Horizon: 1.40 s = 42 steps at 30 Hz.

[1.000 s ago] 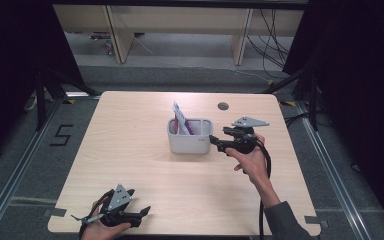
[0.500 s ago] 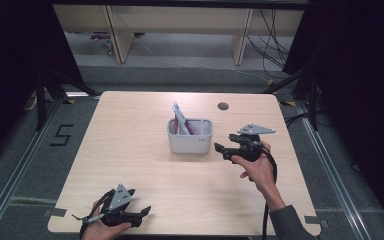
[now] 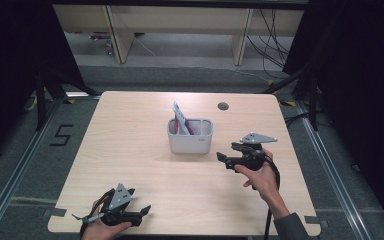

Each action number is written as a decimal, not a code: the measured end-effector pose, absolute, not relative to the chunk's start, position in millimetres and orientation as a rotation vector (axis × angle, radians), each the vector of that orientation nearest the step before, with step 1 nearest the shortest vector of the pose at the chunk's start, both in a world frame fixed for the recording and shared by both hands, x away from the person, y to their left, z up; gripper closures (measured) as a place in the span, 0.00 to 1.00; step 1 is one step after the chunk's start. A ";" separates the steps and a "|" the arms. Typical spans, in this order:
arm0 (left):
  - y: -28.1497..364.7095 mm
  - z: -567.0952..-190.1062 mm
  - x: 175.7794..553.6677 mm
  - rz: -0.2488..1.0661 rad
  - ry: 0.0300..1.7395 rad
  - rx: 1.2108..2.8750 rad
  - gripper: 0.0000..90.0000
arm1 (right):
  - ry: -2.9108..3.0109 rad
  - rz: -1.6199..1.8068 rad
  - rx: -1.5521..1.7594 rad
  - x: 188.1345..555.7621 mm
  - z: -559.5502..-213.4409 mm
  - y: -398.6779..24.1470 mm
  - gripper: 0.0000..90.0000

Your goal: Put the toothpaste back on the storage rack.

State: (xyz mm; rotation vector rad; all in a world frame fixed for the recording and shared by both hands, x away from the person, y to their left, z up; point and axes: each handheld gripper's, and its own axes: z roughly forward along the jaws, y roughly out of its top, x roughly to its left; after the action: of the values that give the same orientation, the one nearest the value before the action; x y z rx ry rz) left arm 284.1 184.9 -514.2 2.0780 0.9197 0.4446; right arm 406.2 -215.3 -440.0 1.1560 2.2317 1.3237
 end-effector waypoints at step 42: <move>185.4 -512.4 281.7 0.453 0.909 2.088 0.23 | 2.371 1.250 1.178 352.2 -478.5 -218.6 0.25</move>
State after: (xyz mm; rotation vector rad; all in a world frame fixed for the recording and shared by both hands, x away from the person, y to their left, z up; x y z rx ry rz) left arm 281.7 185.4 -512.4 2.0879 0.9094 0.4532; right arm 352.2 -218.6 -478.5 1.1781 2.3707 1.2503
